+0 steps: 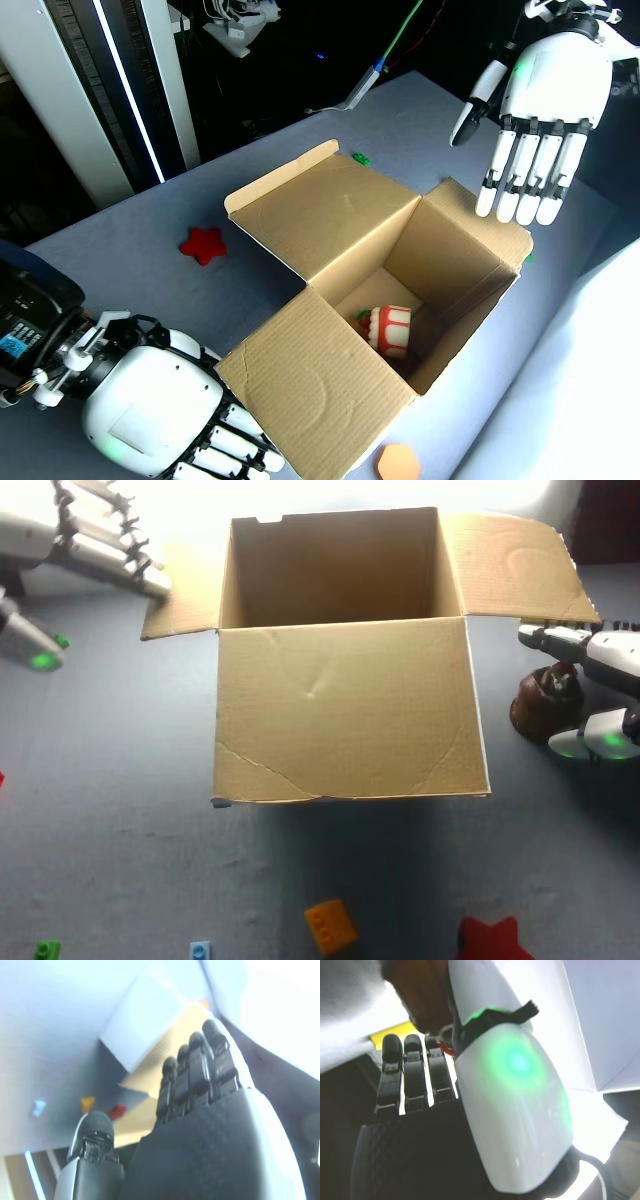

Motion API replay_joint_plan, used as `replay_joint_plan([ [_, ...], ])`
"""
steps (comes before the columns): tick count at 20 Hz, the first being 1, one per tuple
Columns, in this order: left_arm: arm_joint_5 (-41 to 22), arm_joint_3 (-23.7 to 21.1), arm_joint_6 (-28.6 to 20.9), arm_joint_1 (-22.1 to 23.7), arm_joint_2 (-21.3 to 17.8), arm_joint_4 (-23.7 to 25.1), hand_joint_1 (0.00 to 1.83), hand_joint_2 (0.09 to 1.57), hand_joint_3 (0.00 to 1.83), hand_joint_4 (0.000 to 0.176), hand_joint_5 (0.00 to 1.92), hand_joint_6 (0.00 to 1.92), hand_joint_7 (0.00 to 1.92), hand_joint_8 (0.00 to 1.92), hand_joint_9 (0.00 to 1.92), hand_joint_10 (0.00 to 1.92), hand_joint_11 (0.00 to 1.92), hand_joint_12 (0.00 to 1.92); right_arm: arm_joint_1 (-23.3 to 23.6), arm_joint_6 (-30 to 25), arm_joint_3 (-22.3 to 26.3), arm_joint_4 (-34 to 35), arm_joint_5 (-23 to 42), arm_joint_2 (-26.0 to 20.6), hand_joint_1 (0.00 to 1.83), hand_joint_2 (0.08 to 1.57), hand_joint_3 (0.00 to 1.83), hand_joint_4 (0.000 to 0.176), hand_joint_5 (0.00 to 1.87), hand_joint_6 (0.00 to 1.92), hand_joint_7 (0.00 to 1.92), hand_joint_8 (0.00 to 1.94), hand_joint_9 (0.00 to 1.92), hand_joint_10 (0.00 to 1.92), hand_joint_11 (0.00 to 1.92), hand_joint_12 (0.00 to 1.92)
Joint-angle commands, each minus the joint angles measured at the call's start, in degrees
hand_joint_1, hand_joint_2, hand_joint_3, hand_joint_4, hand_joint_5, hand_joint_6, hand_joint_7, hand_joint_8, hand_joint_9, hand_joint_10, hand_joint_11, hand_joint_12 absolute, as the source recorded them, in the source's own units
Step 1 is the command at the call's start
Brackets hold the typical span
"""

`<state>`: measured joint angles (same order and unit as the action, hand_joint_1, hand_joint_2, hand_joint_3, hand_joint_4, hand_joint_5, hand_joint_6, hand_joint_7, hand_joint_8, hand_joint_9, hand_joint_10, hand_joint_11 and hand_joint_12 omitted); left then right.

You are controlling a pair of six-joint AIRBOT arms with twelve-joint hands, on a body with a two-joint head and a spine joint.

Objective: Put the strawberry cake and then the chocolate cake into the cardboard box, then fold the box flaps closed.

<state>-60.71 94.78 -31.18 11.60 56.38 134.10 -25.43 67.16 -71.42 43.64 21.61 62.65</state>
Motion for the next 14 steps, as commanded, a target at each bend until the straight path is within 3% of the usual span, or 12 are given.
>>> replay_joint_plan([
  [1,2.1,-0.3,0.1,0.0,-1.2,-4.2,0.00,1.27,0.00,0.000,0.14,0.00,0.18,0.01,0.17,0.00,0.00,0.63,0.1,0.1,-0.4,-0.7,5.8,-0.6,1.14,1.09,0.00,0.015,0.02,0.01,0.06,0.01,0.09,0.00,0.00,0.47],
  [5,1.3,-3.5,-0.2,-3.7,-6.2,-8.2,0.00,1.27,0.00,0.000,0.14,0.00,0.20,0.00,0.18,0.00,0.00,0.62,0.1,0.1,-1.1,-0.7,6.4,0.1,1.15,1.07,0.00,0.001,0.03,0.01,0.09,0.00,0.12,0.01,0.00,0.65],
  [9,1.3,-7.1,-0.1,-8.5,-10.2,-14.1,0.00,1.27,0.00,0.000,0.11,0.00,0.17,0.00,0.16,0.00,0.00,0.59,0.1,0.2,-1.4,-0.9,6.7,0.7,1.09,1.11,0.01,0.000,0.03,0.00,0.07,0.00,0.11,0.00,0.00,0.61],
  [11,1.2,-7.6,0.0,-10.9,-10.9,-18.5,0.00,1.27,0.00,0.000,0.12,0.00,0.16,0.00,0.17,0.00,0.00,0.62,0.1,0.2,-1.4,-1.5,6.9,0.8,1.12,1.10,0.00,0.002,0.09,0.02,0.14,0.01,0.16,0.02,0.00,0.75],
  [12,1.1,-7.7,0.0,-12.0,-11.0,-20.8,0.00,1.26,0.00,0.000,0.12,0.00,0.15,0.00,0.17,0.00,0.00,0.59,0.0,0.2,-1.4,-1.6,7.0,0.9,1.14,1.10,0.00,0.000,0.22,0.06,0.31,0.06,0.31,0.08,0.00,1.02],
  [13,1.1,-7.6,0.0,-13.2,-11.2,-23.5,0.00,1.27,0.00,0.000,0.12,0.00,0.16,0.00,0.17,0.00,0.00,0.60,-0.1,0.2,-1.4,-1.7,7.0,1.0,1.21,1.10,0.00,0.000,0.53,0.16,0.63,0.12,0.48,0.46,0.00,1.44],
  [14,1.1,-7.6,-0.1,-14.3,-11.4,-25.9,0.00,1.27,0.00,0.000,0.11,0.00,0.17,0.00,0.18,0.00,0.00,0.63,-0.3,0.2,-1.4,-1.7,7.0,1.0,1.14,1.18,0.01,0.000,0.74,1.03,0.80,0.26,0.50,0.90,0.06,1.66],
])
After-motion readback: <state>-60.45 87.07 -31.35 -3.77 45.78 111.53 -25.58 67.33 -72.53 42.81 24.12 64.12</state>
